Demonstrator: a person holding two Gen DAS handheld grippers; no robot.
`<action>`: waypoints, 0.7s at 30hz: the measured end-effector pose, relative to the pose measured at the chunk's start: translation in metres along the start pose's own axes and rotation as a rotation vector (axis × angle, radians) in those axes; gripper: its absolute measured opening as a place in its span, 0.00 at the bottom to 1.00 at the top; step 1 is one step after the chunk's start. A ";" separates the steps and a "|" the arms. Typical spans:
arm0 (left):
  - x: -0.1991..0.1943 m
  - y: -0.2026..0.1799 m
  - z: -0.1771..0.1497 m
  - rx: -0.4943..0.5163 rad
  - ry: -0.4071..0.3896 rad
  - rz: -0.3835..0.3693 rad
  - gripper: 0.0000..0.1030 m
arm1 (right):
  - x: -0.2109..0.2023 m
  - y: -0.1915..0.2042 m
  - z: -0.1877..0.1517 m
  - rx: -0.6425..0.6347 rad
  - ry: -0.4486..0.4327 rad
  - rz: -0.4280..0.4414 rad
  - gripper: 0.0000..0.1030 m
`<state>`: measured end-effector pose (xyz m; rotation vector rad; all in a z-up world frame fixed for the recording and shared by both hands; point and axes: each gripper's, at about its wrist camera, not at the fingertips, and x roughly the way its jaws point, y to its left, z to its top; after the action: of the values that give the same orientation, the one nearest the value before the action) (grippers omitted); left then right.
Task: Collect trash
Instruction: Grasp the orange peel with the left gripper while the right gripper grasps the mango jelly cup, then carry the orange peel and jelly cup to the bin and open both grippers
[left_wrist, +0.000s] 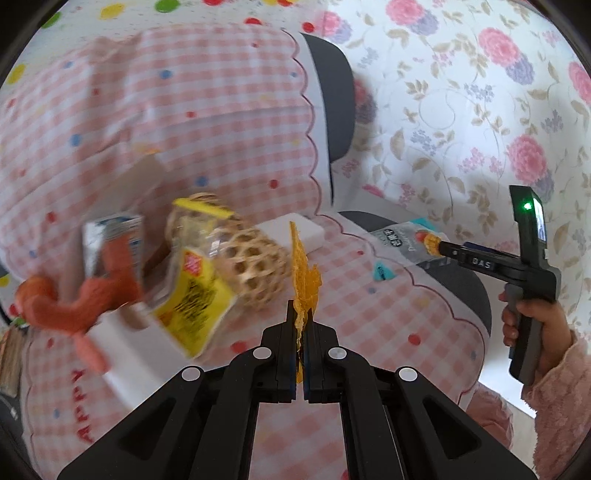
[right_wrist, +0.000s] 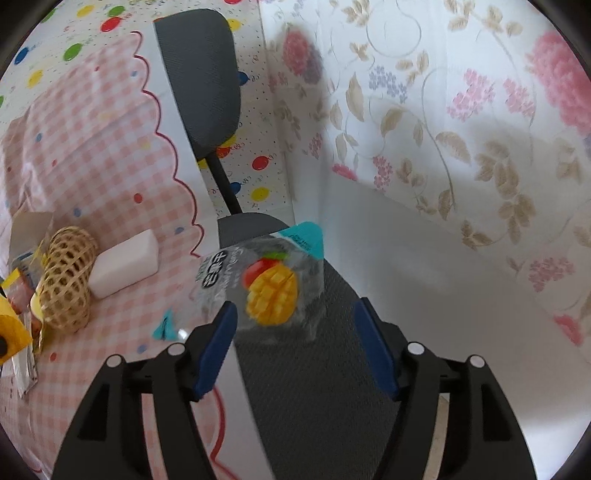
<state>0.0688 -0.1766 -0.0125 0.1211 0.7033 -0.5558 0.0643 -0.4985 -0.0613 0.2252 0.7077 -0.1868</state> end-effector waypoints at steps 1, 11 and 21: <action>0.007 -0.004 0.003 0.006 0.002 0.000 0.02 | 0.003 -0.001 0.002 0.002 0.001 0.008 0.63; 0.029 -0.018 0.011 0.027 0.031 -0.012 0.02 | 0.033 -0.022 0.016 0.099 0.057 0.131 0.48; -0.001 -0.013 0.002 0.006 0.003 -0.030 0.02 | -0.042 0.012 0.007 0.010 -0.047 0.194 0.08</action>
<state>0.0630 -0.1878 -0.0096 0.1171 0.7074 -0.5866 0.0397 -0.4852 -0.0269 0.2963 0.6342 -0.0104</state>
